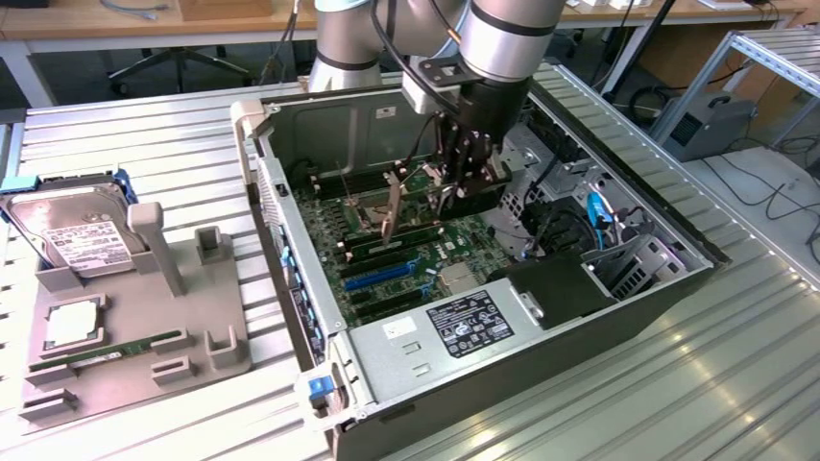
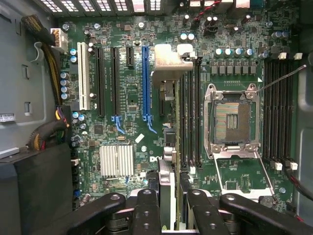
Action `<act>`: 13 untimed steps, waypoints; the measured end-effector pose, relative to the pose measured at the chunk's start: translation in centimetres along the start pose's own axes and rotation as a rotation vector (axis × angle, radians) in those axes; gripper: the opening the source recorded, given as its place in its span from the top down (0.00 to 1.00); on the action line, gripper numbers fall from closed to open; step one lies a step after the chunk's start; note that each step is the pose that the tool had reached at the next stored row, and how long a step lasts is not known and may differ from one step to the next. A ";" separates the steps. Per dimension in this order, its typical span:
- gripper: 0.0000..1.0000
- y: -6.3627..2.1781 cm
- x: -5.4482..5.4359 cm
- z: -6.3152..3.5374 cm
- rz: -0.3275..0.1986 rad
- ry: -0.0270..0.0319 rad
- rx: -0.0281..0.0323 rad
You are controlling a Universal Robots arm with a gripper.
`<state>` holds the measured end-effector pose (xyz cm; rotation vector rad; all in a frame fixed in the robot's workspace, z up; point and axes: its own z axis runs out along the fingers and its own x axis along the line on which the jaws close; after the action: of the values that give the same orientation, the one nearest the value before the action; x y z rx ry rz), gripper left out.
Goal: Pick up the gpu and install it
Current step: 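Insert the gpu into the slot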
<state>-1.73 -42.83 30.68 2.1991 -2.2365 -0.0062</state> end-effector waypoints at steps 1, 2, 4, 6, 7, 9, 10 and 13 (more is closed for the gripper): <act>0.73 0.00 0.0 0.00 0.000 0.0000 0.0000; 0.73 0.01 0.1 0.00 0.000 0.0001 0.0000; 0.73 0.02 0.1 0.00 0.000 0.0000 0.0000; 0.73 0.03 0.2 0.00 0.000 0.0001 0.0000; 0.73 0.03 0.2 0.00 0.000 0.0001 0.0000; 0.73 0.04 0.3 0.01 0.000 0.0000 0.0000; 0.73 0.04 0.3 0.01 0.000 0.0000 0.0001; 0.73 0.06 0.4 0.01 0.000 0.0000 0.0000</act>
<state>-1.79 -43.19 30.68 2.1991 -2.2365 -0.0061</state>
